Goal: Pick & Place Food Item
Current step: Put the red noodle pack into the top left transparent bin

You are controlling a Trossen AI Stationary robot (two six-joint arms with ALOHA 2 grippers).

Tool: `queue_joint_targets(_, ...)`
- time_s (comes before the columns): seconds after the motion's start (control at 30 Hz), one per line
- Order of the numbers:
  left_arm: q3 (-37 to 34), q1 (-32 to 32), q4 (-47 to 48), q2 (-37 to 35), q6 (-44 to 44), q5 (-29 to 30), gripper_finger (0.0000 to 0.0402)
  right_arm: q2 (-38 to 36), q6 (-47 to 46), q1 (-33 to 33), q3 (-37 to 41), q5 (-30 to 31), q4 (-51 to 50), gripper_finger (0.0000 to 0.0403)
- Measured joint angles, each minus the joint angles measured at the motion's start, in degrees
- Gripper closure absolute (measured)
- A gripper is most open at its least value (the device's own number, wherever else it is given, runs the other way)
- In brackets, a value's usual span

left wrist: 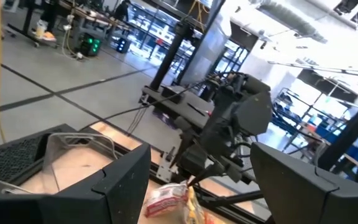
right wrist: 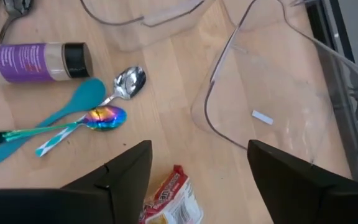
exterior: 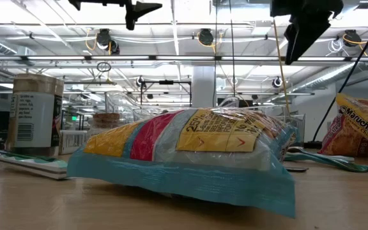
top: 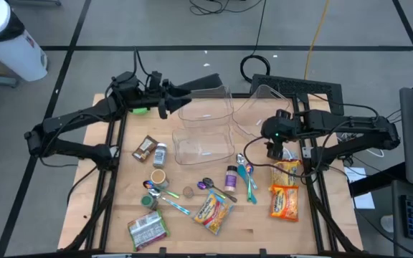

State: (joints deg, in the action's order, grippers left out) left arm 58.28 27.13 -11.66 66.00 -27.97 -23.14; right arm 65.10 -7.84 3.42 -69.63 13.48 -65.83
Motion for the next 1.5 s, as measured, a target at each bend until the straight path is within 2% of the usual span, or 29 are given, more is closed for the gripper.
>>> queue_joint_targets(0.13, 0.0, -0.3, 0.8, 0.0, 0.8, 0.2, 0.0117, -0.1, 0.1, 0.0, 0.0, -0.9, -4.5, 0.0129)
queue_joint_targets(0.3, 0.0, -0.3, 1.7, 0.0, 0.9, 0.7, 0.0117, -0.1, 0.8, 0.0, 0.3, -3.2, -8.3, 0.0135)
queue_joint_targets(0.43, 0.0, -0.3, 1.6, 0.0, 0.9, 1.4, 0.0117, -0.1, 1.0, 0.0, 2.9, -3.3, -8.3, 0.0144)
queue_joint_targets(0.73, 0.0, -0.3, 1.6, 0.0, 0.9, 2.5, 0.0117, 0.0, 0.4, 0.0, 11.1, -10.0, -8.3, 0.0148)
queue_joint_targets(1.0, 0.0, -0.3, 1.6, 0.0, 0.9, 2.7, 0.0117, 0.0, 0.0, 0.0, 15.0, -13.7, -8.1, 0.0149)
queue_joint_targets(1.5, 0.0, -0.3, 4.1, 0.0, 2.3, 4.2, 0.0117, -0.1, -1.7, 0.0, 20.6, -11.4, -7.6, 0.0151)
